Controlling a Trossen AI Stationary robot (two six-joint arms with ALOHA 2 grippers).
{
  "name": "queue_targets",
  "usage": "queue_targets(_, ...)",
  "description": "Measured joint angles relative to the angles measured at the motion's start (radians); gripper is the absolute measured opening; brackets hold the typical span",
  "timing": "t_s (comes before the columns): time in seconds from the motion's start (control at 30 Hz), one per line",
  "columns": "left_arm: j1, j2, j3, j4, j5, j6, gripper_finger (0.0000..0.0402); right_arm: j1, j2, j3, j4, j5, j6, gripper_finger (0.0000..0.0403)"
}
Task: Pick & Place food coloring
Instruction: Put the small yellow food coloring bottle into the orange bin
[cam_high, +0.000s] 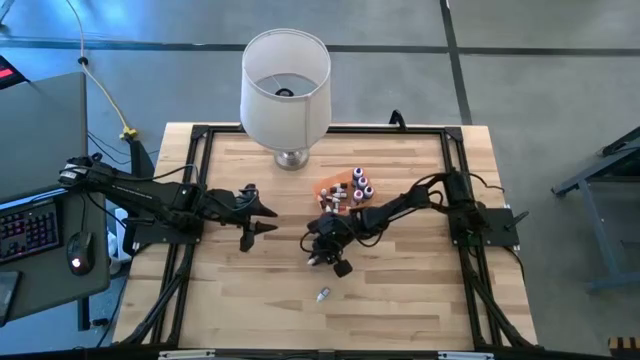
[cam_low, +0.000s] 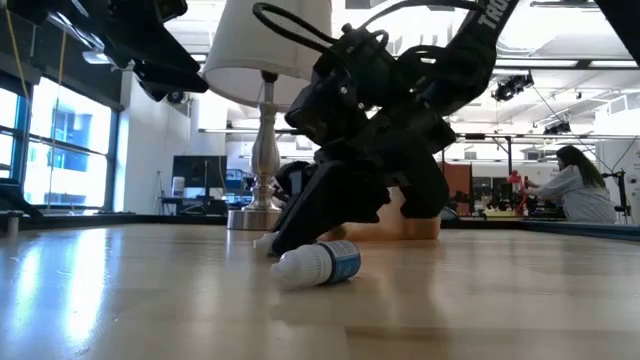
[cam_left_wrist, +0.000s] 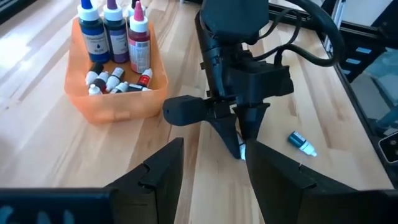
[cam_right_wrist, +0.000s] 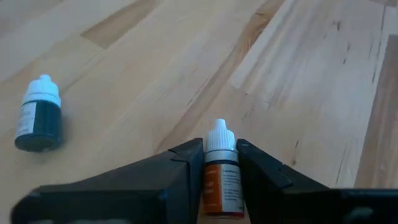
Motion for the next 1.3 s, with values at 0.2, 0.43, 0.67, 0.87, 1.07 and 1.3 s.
queue_targets(0.2,0.000,0.000,0.000,-0.001,-0.027,0.005,0.0170,0.002,-0.036,-0.002,0.001,0.008,0.103,0.0070)
queue_targets(0.43,0.000,0.000,0.001,-0.005,-0.053,0.005,0.0170,-0.001,-0.259,-0.001,-0.083,0.298,0.055,0.0085)
queue_targets(0.67,0.000,0.000,0.001,-0.008,-0.053,0.004,0.0170,-0.059,-0.415,-0.003,-0.305,0.739,0.064,0.0072)
queue_targets(0.87,0.000,0.000,0.001,-0.008,-0.052,0.001,0.0170,-0.149,-0.401,-0.005,-0.448,0.699,0.190,0.0081)
queue_targets(1.07,0.000,0.000,0.001,-0.008,-0.052,0.001,0.0170,-0.158,-0.402,-0.005,-0.437,0.651,0.190,0.0082)
queue_targets(1.3,0.000,0.000,0.001,-0.008,-0.052,0.001,0.0170,-0.158,-0.402,-0.004,-0.446,0.631,0.154,0.0083)
